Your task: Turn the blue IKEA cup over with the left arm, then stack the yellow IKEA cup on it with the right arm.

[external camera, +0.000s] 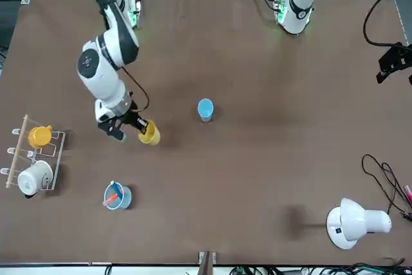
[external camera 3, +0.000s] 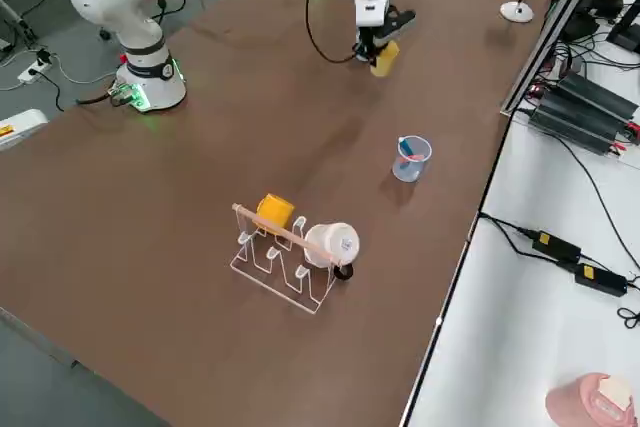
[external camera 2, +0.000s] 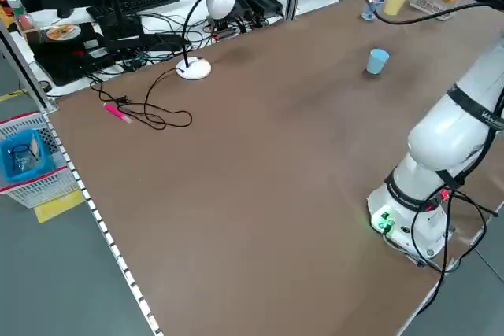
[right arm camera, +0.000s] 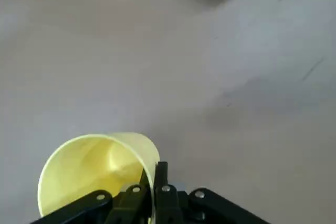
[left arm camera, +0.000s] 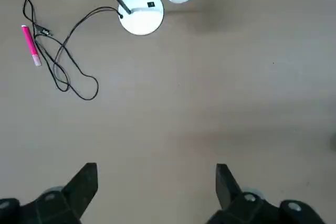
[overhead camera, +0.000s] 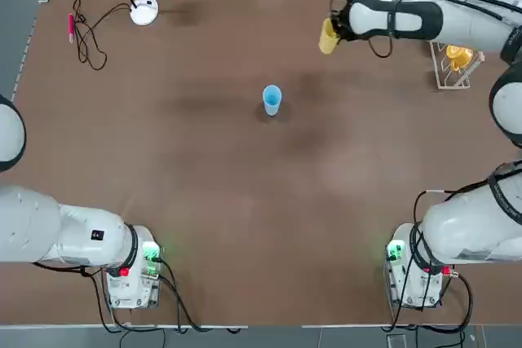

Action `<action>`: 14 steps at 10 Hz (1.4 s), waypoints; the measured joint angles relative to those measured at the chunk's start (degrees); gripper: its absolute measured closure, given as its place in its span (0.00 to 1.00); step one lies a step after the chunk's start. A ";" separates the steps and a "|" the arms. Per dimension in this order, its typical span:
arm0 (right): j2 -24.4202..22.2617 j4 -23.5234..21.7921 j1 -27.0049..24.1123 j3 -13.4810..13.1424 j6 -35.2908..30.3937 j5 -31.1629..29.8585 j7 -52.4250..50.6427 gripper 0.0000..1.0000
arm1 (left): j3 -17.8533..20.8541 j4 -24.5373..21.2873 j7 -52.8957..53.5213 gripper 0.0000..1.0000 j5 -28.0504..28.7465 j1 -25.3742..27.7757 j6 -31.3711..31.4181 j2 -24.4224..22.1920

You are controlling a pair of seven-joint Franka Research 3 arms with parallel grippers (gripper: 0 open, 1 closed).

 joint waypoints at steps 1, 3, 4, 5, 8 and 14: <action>0.33 1.51 2.64 0.24 -0.29 0.04 3.06 0.96 | -0.09 0.15 0.00 0.01 0.00 -0.02 -0.22 0.00; 1.26 3.41 7.32 0.64 -0.56 0.04 7.58 0.96 | -1.35 0.27 0.00 0.01 0.00 -0.10 -1.77 0.00; 2.12 3.83 9.21 0.72 -0.95 0.03 9.12 0.96 | -1.78 0.27 0.00 0.01 0.00 -0.16 -2.07 0.00; 2.97 4.06 10.81 0.77 -1.74 -0.10 10.12 0.96 | -1.86 0.27 0.00 0.01 0.00 -0.15 -2.23 0.00; 4.86 4.13 13.43 0.79 -4.13 -0.82 13.26 0.96 | -1.74 0.27 0.00 0.01 0.04 0.23 -2.30 0.17; 8.66 6.19 15.87 3.27 -4.10 -6.92 22.89 0.96 | -3.17 0.43 0.00 0.01 0.04 -0.05 -2.32 0.17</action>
